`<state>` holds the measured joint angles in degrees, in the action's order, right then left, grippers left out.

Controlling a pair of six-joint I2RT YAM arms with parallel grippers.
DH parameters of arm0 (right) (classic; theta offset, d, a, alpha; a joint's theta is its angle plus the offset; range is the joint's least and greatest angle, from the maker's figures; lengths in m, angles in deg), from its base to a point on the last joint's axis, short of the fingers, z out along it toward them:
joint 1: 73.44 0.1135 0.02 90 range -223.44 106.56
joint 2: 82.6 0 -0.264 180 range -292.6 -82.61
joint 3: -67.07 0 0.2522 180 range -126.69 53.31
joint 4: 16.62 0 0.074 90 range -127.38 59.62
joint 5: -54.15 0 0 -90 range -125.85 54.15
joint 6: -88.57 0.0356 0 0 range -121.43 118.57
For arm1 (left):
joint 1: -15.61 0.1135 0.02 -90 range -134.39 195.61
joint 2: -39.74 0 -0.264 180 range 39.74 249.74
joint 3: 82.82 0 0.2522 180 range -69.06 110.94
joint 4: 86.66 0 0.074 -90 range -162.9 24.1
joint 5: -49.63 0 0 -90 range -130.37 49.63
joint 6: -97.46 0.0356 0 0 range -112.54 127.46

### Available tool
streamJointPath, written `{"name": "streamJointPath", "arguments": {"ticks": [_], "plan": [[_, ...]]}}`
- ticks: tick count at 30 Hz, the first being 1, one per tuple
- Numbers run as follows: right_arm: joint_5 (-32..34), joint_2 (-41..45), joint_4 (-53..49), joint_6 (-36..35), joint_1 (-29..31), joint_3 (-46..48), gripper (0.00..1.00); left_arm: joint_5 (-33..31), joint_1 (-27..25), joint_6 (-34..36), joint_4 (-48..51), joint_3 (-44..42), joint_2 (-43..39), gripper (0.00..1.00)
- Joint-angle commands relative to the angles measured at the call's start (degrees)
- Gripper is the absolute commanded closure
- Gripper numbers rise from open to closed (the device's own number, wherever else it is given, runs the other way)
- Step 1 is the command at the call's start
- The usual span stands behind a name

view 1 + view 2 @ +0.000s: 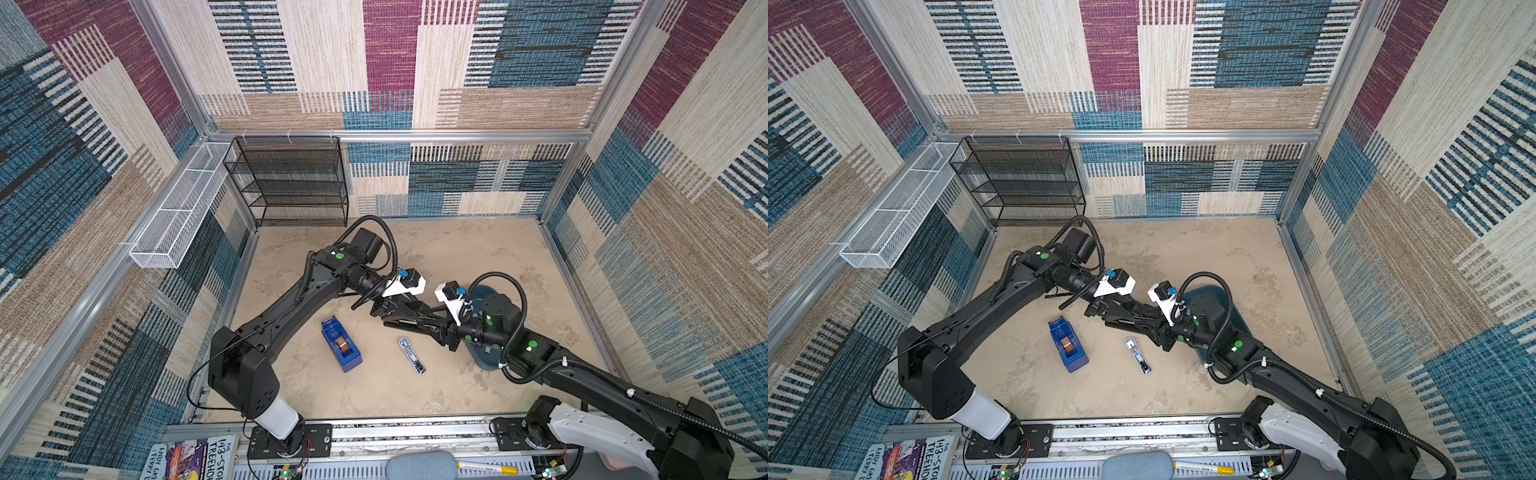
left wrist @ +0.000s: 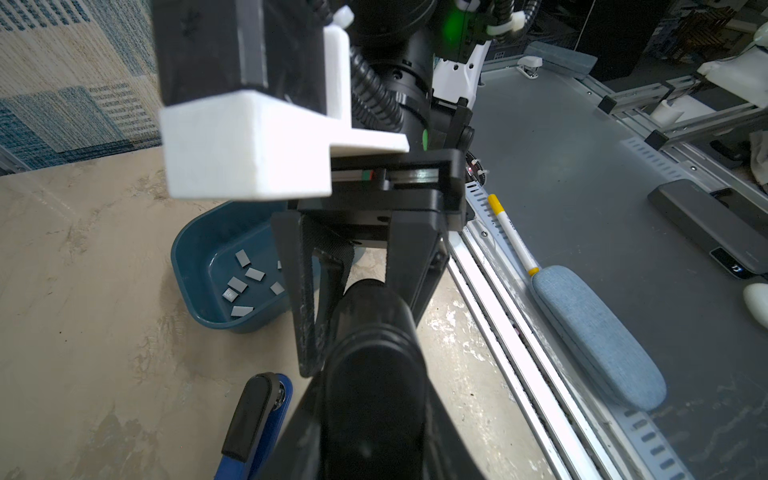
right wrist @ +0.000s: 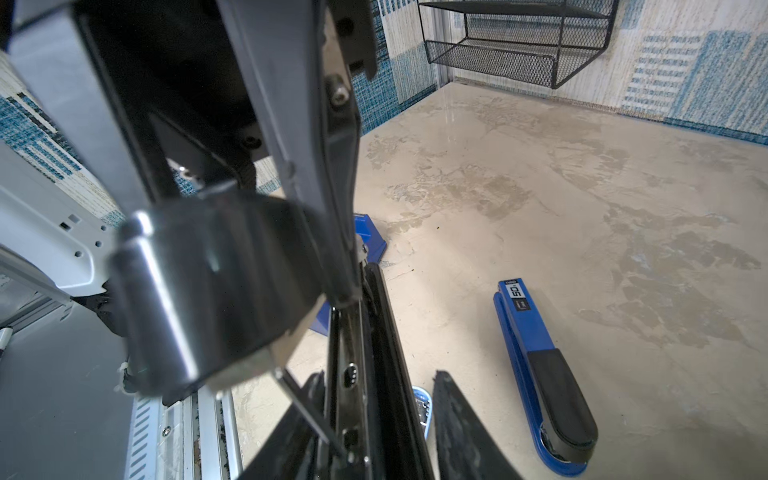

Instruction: Load the staples into the stapler

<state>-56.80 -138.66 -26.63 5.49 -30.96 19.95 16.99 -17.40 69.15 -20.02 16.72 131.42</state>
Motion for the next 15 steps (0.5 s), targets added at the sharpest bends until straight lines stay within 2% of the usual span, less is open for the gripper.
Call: {"name": "streamJointPath", "arguments": {"ticks": [1,10,15], "plan": [[1.0,-0.5,0.4,-0.6,0.5,0.0,0.56,5.5,0.4,1.2,-1.4,0.5,-0.7,1.0],[2.5,-0.8,0.6,-0.7,1.5,0.3,0.57,7.3,1.3,1.3,-1.4,0.6,-1.1,1.0],[3.1,-0.6,0.5,-0.6,1.9,0.5,0.65,7.9,1.9,1.4,-1.4,0.5,-1.3,1.0]]}}
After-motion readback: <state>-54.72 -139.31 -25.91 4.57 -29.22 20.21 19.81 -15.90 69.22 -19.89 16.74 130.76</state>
